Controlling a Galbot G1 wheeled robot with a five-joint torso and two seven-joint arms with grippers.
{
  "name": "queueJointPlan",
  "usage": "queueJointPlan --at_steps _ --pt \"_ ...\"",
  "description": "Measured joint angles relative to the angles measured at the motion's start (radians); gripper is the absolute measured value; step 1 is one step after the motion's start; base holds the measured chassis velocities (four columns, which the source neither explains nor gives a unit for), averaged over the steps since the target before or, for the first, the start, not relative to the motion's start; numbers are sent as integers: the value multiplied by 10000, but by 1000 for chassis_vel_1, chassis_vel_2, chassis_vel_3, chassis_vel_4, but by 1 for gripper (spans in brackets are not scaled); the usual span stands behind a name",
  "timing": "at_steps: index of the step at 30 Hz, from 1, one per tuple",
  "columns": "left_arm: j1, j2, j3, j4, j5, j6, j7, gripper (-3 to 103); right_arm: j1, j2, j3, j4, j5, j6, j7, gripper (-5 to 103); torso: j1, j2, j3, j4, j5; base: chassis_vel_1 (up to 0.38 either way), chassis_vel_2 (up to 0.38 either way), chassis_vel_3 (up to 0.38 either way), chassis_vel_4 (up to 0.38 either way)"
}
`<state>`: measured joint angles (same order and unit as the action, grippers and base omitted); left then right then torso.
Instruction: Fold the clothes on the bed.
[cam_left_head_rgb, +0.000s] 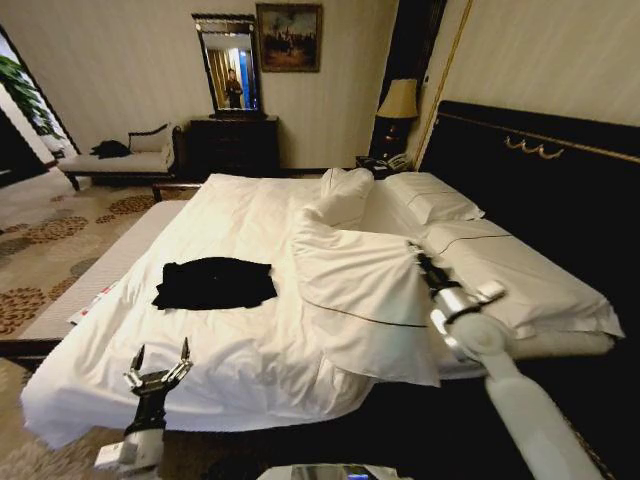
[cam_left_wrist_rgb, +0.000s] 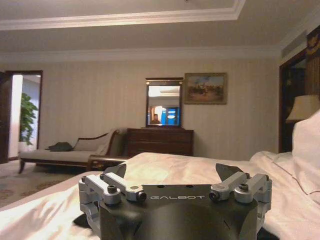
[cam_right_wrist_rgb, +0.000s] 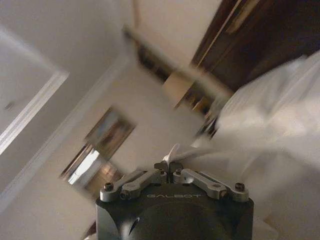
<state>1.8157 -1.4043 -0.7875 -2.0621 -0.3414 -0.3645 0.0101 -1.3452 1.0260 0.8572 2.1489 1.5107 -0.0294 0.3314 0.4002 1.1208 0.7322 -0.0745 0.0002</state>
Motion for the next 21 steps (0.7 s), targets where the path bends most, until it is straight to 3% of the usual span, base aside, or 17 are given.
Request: queueJointPlan --at_steps 2,5,8,12,19,21 --pt "-77 57 30 38 -30 24 0 100 -143 48 202 62 26 34 44 1 0 0 0 -1 0 0 0 0 0" --pt "-490 351 244 255 -140 124 -2 100 -1213 697 1590 598 -121 300 373 1 0 0 0 4 -4 0 0 0 0" --pt "-646 465 371 344 -178 162 -4 100 -1682 1195 2082 813 -432 428 529 1 0 0 1 3 -2 0 0 0 0" --pt "-956 771 575 515 -352 198 1 100 -2993 2518 3253 1391 -791 755 1447 1 0 1 0 0 -2 0 0 0 0" --pt "-1118 1053 567 617 -662 191 12 100 -3896 3540 3657 1329 -1667 1451 2149 1 0 1 1 3 -5 0 0 0 0" --pt "-1163 1149 568 665 -747 163 21 100 -4021 3958 3709 972 -1981 1733 2692 1 2 1 1 4 -2 0 0 0 0"
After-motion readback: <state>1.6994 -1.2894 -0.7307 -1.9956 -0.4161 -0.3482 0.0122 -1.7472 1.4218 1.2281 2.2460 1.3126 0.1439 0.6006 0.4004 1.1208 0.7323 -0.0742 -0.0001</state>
